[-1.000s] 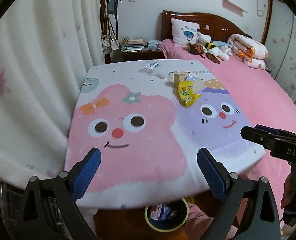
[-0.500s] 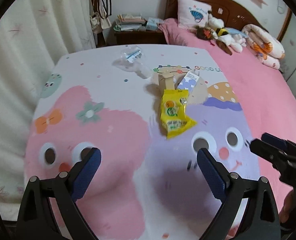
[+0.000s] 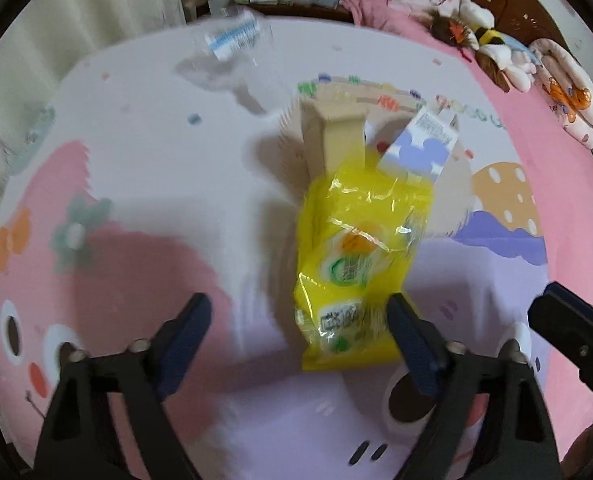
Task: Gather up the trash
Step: 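Grasp the yellow snack wrapper with the left gripper while the right grasps the white-and-purple box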
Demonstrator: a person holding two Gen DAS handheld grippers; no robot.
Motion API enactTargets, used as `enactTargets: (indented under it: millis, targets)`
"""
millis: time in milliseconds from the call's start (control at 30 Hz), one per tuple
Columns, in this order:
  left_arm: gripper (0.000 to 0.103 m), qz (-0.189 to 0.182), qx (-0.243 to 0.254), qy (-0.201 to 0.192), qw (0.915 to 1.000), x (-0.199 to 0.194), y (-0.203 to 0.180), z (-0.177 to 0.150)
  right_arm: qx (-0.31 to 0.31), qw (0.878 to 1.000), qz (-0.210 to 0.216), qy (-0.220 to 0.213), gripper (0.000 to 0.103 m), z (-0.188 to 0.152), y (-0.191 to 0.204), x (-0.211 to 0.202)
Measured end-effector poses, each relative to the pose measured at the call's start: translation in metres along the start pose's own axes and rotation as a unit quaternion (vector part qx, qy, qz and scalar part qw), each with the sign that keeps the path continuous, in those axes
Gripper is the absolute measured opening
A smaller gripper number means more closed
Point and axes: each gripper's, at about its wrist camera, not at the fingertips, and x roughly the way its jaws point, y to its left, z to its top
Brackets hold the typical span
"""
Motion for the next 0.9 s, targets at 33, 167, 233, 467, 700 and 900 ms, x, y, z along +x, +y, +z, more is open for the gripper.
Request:
enactTargets:
  millis: [33, 167, 233, 467, 700, 900]
  targets:
    - [0.078, -0.002, -0.004, 0.006, 1.0, 0.006, -0.001, 0.001, 0.0, 1.0, 0.001, 0.002, 0.073, 0.004, -0.001, 0.003]
    - [0.065, 0.004, 0.004, -0.008, 1.0, 0.008, -0.008, 0.003, 0.006, 1.0, 0.015, 0.014, 0.073, 0.02, 0.001, 0.018]
    - [0.042, -0.007, 0.001, -0.013, 0.9999, 0.007, -0.009, 0.004, 0.007, 1.0, 0.022, 0.015, 0.073, 0.028, 0.005, 0.023]
    - [0.01, -0.028, -0.017, -0.022, 0.9992, -0.002, 0.0, 0.003, 0.03, 0.999, 0.036, 0.02, 0.073, 0.06, 0.019, 0.046]
    - [0.009, -0.016, -0.037, -0.036, 0.9986, -0.022, 0.023, -0.009, 0.044, 0.999, -0.005, 0.029, 0.072, 0.084, 0.035, 0.079]
    - [0.009, 0.002, -0.057, -0.043, 0.9974, -0.038, 0.056, -0.018, 0.03, 0.997, -0.052, 0.039, 0.062, 0.079, 0.044, 0.094]
